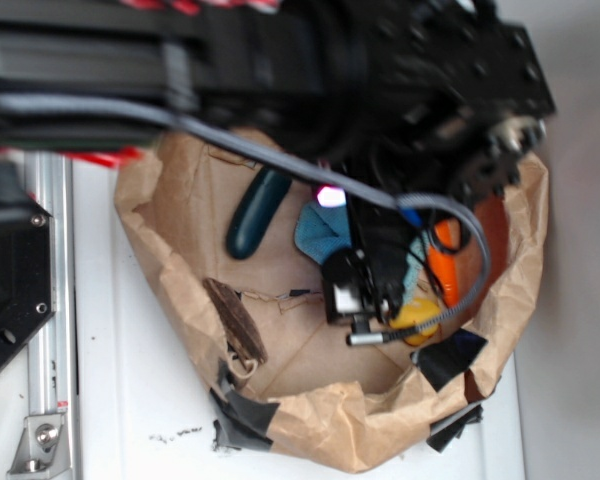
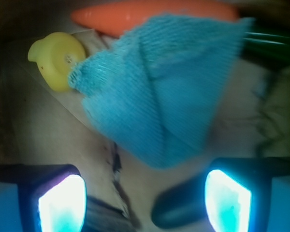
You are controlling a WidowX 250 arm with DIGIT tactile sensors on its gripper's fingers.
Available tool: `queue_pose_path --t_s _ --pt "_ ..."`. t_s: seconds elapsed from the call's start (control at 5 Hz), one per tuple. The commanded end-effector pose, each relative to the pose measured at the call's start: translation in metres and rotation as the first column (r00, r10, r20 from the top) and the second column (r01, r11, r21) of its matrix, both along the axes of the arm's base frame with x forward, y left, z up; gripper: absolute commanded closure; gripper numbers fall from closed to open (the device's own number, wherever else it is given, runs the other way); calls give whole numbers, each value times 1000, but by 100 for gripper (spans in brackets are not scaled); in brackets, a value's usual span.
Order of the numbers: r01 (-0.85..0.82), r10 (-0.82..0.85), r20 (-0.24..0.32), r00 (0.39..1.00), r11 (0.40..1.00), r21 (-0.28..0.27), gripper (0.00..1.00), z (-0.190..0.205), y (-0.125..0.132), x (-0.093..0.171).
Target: Grab the wood chip.
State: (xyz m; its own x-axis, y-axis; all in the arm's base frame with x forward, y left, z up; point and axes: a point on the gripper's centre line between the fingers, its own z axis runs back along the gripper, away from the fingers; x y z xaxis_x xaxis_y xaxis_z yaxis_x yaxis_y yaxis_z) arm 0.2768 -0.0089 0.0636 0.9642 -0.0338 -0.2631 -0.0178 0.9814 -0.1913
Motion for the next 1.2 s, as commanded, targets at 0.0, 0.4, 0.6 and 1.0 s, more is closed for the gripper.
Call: queue_pose_path --t_s 0.0,0.4,0.6,1.0 --pt "125 -125 46 991 992 12 0 15 -33 -42" --pt "63 -65 101 993 998 23 0 37 -20 -56" --pt "70 -71 99 993 997 21 0 36 -20 -58" --pt "108 -113 93 989 993 57 0 22 -28 -62"
